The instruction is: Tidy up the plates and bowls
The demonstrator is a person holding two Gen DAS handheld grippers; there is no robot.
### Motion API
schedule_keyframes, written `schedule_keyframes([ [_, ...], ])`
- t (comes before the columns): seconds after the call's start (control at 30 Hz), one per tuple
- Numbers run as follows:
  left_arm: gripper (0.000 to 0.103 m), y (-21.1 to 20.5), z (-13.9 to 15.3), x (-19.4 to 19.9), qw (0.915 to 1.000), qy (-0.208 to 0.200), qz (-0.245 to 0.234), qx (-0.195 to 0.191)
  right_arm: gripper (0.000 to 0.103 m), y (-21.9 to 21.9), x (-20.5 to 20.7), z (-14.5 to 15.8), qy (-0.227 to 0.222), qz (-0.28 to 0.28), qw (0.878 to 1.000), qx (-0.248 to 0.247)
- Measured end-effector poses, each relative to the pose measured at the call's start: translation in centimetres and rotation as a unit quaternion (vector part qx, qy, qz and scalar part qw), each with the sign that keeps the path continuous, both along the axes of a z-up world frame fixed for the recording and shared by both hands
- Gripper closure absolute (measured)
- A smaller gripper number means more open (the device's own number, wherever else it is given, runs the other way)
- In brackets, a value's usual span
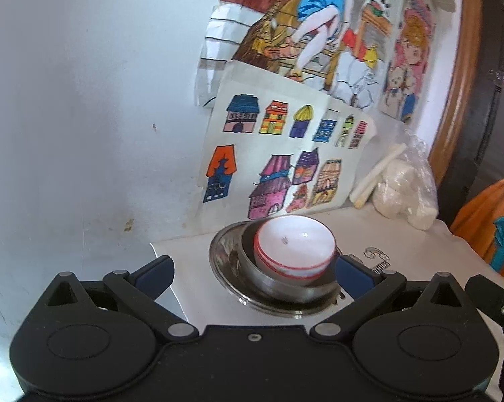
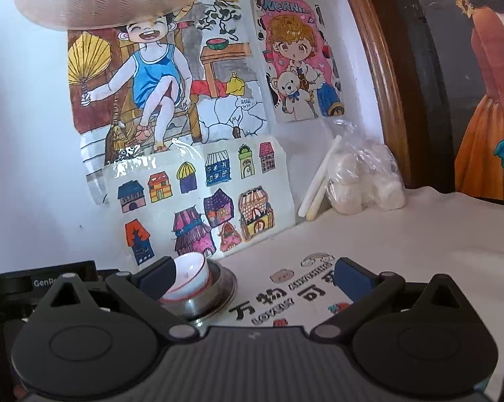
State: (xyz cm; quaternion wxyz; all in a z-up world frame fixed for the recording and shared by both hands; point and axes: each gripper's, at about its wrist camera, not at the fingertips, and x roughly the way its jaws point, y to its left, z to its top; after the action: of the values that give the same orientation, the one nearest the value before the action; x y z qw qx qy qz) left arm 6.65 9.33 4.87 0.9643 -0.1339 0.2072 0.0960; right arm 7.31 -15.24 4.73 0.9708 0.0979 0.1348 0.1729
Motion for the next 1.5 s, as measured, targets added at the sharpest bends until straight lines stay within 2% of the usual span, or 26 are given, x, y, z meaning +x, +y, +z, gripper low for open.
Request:
schedule_keyframes([
  [0.13, 0.001, -0.8, -0.5, -1.3, 0.9997, -0.003, -0.023, 0.007, 0.0, -0.6, -1.5, -0.6, 0.006, -0.007, 1.0, -0.002],
  [0.27, 0.001, -1.5, -1.1, -2.5, 0.9984, -0.024, -0.05, -0.006, 0.0, -1.1, -2.6, -1.2, 0.004, -0.02, 1.0, -0.002],
  [0.37, 0.001, -2.2, -1.4, -3.2, 0.9975, -0.034, -0.062, 0.008, 0.0, -1.4, -3.3, -1.7, 0.001, -0.03, 1.0, -0.007],
  [0.47, 0.001, -2.7, -1.7, -3.8, 0.9969, -0.039, -0.064, 0.024, 0.0, -1.5, -4.1, -2.2, -0.001, -0.038, 0.999, -0.019],
  [0.97, 0.001, -3.5, -4.0, -5.7, 0.9956, -0.037, -0.067, 0.055, 0.0, -2.3, -5.9, -4.4, 0.019, -0.067, 0.997, -0.034],
  [1.5, 0.001, -3.4, -5.5, -5.9, 0.9964, -0.016, -0.066, 0.05, 0.0, -2.5, -5.7, -5.6, 0.047, -0.065, 0.996, -0.036],
])
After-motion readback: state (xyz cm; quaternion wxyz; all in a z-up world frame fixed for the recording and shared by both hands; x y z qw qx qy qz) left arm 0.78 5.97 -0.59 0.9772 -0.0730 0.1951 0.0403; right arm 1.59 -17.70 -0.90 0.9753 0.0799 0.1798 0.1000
